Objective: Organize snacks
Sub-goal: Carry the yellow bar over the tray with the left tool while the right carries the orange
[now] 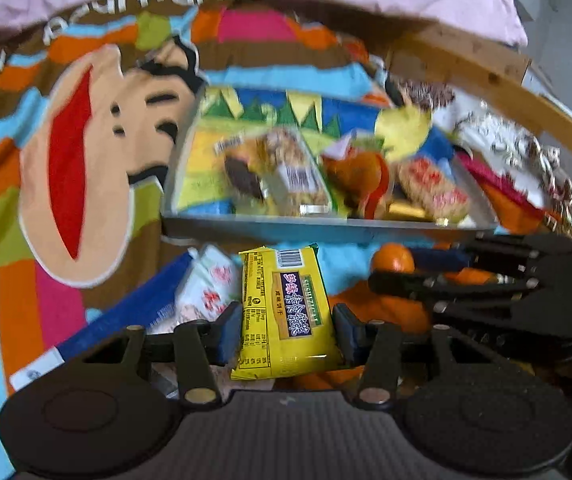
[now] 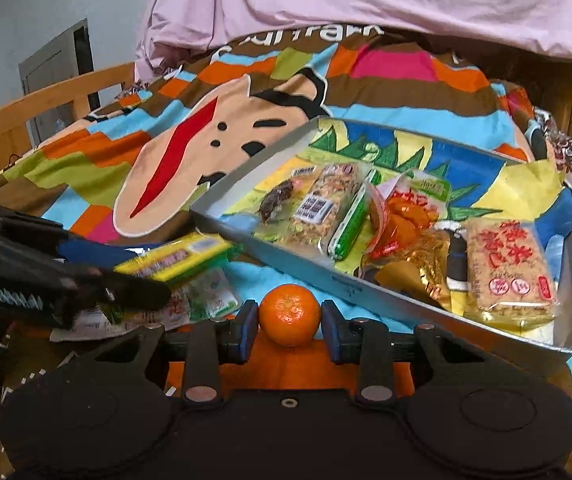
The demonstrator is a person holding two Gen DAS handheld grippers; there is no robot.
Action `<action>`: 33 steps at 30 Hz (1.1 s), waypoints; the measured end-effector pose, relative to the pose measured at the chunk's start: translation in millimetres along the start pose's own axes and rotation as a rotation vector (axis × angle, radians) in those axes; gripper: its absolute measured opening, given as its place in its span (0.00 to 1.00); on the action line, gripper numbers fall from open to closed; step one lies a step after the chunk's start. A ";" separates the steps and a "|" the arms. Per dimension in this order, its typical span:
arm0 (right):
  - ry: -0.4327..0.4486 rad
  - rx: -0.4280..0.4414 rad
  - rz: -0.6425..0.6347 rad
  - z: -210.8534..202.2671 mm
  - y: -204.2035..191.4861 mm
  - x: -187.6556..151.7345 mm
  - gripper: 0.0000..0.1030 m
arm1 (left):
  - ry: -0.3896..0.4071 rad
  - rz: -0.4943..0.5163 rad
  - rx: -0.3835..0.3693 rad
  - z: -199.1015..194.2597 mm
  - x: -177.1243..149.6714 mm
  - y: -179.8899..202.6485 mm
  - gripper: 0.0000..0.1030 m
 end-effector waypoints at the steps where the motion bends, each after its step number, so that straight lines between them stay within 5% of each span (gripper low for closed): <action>1: 0.011 -0.001 0.001 -0.6 0.2 1.9 0.35 | 0.028 -0.011 0.000 -3.9 3.5 -0.4 0.52; 8: 0.125 -0.005 -0.006 4.9 2.5 21.1 0.35 | 0.252 -0.138 0.008 -14.1 33.7 -16.9 0.52; 14: 0.183 -0.045 -0.013 26.9 11.6 32.8 0.35 | 0.438 -0.214 0.087 5.0 70.6 -34.6 0.52; 20: 0.153 -0.163 -0.168 50.4 21.4 19.1 0.35 | 0.418 -0.222 0.126 53.4 74.5 -47.5 0.52; 27: 0.129 -0.186 -0.293 71.0 13.6 8.6 0.35 | 0.370 -0.190 0.147 93.1 60.9 -50.2 0.52; 33: 0.090 -0.246 -0.245 77.1 20.6 5.5 0.35 | 0.327 -0.200 0.163 109.7 53.7 -54.2 0.52</action>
Point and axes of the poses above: each gripper's, at about its wrist camera, not at the fingertips, and z roughly the way its jaws point, y to its right, x to its top, the point moved 6 cm from there along z, roughly the way its jaws point, and after that the axes turned 14 degrees about y, right-handed, at the moved point
